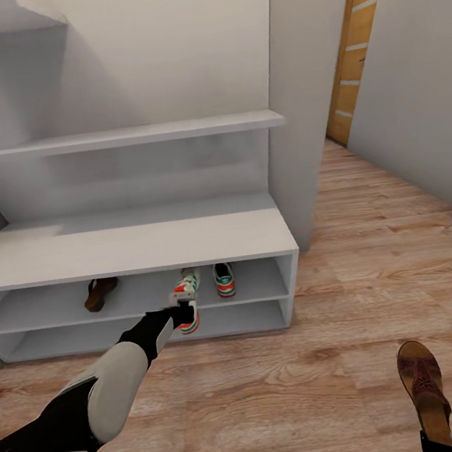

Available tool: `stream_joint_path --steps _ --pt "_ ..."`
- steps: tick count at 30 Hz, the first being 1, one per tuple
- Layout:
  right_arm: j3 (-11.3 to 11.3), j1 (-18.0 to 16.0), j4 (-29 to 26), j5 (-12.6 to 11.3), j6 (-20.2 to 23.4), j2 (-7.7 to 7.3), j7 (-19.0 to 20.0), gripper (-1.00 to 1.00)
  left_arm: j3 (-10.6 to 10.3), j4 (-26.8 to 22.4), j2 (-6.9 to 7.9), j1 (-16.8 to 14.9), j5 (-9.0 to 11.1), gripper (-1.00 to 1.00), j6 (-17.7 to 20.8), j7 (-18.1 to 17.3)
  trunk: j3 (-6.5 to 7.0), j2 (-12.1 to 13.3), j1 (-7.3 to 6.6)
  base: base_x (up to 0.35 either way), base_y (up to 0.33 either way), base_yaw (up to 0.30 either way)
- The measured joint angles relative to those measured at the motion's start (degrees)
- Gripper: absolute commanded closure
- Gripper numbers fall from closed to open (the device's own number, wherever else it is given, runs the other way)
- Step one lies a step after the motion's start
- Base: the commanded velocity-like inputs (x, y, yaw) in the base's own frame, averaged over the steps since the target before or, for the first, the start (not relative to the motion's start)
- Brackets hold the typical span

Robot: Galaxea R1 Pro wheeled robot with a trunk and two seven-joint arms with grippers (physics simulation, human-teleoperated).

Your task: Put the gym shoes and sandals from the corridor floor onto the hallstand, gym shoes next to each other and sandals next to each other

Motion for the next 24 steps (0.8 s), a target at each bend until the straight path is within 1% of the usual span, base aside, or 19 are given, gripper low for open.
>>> stream_joint_path --steps 4,15,24 --pt "0.04 0.00 -1.54 0.07 0.02 0.01 -0.08 1.00 -0.14 -0.01 -0.06 0.01 0.02 1.00 -0.16 0.02 0.00 0.00 0.00 0.000 -0.002 0.000" --pt "0.01 0.01 -2.40 -0.03 0.10 0.01 -0.14 1.00 -0.01 0.00 -0.06 -0.03 -0.02 1.00 -0.12 0.02 -2.67 -4.39 2.41 0.000 0.000 0.000" --pt "-0.01 0.00 -2.41 0.01 0.10 0.01 -0.16 1.00 0.00 -0.01 -0.07 -0.03 0.00 1.00 -0.12 0.02 -2.87 -4.41 2.42 0.000 0.000 0.000"
